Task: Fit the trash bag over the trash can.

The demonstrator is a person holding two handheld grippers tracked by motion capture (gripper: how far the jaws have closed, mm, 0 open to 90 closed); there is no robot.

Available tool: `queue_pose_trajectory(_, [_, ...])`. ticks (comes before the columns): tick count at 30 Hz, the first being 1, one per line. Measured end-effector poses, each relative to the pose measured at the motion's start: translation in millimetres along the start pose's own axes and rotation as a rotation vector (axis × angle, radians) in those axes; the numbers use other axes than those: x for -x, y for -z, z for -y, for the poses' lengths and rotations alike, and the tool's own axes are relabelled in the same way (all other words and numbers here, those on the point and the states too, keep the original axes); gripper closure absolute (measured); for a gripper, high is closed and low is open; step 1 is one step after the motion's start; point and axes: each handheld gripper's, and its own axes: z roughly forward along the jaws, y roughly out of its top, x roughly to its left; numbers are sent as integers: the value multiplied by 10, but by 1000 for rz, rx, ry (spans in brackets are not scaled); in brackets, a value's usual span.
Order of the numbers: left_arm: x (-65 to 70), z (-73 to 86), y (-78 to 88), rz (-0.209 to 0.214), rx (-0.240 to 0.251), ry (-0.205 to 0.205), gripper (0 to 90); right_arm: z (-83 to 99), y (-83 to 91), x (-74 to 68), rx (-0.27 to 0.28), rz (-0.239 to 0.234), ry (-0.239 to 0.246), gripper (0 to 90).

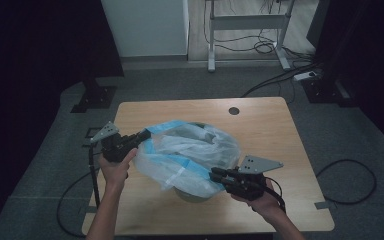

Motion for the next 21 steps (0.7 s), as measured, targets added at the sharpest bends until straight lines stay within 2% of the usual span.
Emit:
queue_pose_trajectory(3, [13, 9, 17, 1, 1, -2, 893, 57, 59, -126, 30, 10, 55, 831])
queue_pose_trajectory(6, [22, 20, 41, 0, -2, -3, 892, 94, 79, -185, 40, 16, 79, 860])
queue_pose_trajectory(7, [26, 29, 59, 2, -1, -3, 892, 135, 93, -238, 59, 10, 99, 872])
queue_pose_trajectory(12, [31, 52, 95, 3, -5, -5, 891, 234, 93, -348, 75, -12, 144, 884])
queue_pose_trajectory(14, [29, 65, 105, 4, -10, -2, 890, 312, 48, -420, 54, -25, 177, 884])
queue_pose_trajectory(16, [26, 85, 111, 2, -17, -1, 889, 372, 5, -458, 38, -35, 187, 884])
queue_pose_trajectory(19, [5, 133, 123, 3, -35, 8, 888, 486, -74, -477, -1, -24, 197, 883])
queue_pose_trajectory(21, [0, 144, 123, 5, -42, 12, 887, 513, -93, -470, -8, -18, 197, 883])
